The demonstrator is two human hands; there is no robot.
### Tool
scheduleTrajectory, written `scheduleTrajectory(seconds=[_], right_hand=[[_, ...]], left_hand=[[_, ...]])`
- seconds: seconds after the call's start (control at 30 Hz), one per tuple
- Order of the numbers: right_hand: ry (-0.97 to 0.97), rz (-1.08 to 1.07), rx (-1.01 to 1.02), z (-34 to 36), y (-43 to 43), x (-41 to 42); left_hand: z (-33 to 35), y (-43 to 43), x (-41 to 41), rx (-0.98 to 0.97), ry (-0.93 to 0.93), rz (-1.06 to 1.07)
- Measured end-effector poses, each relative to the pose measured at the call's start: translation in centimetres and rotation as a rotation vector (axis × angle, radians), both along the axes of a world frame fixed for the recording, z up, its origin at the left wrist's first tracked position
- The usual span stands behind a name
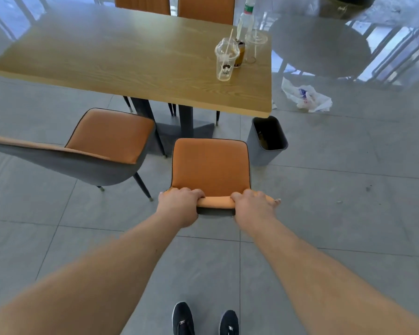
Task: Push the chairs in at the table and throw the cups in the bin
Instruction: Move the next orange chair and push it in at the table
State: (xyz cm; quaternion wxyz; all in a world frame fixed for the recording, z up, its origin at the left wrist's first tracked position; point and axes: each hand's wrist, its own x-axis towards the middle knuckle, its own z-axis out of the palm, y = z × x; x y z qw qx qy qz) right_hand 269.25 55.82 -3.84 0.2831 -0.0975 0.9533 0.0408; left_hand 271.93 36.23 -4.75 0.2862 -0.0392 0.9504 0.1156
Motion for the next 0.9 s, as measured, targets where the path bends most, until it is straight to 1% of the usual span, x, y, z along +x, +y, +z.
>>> scheduleTrajectory(seconds=[0.1,0.27,0.33,0.47,0.6,0.7,0.77,0.83,0.9], right_hand=[[-0.004,-0.006,0.007,0.0,-1.7,-3.9],[0.072,-0.022,-0.039,-0.8,-3.7,-9.5],[0.092,-0.029,-0.035,-1.0,-3.9,-11.0],[0.053,-0.011,-0.023,-1.0,-3.6,-13.1],[-0.025,-0.023,0.066,0.2,-2.5,-13.6],[-0.032,0.026,0.063,0.9,-3.9,-12.2],[-0.002,0.114,-0.005,0.9,-7.2,-10.6],[0.016,0.147,-0.056,0.5,-11.5,-9.1],[0.034,0.142,-0.034,-0.1,-15.7,-8.0]], left_hand=[[-0.3,-1.7,-3.9,-0.01,-0.015,0.001],[-0.5,-3.6,-9.7,-0.007,-0.013,0.017],[-0.7,-3.9,-11.2,0.002,-0.011,0.001],[-0.9,-3.9,-12.8,0.003,-0.028,-0.042],[-1.1,-2.3,-13.0,0.049,-0.083,-0.081],[-1.3,-2.7,-12.2,0.053,-0.037,-0.125],[-1.2,-5.1,-11.5,0.008,0.026,-0.188],[-0.7,-9.0,-11.1,-0.064,0.04,-0.217],[-0.1,-14.0,-10.6,-0.127,0.024,-0.187]])
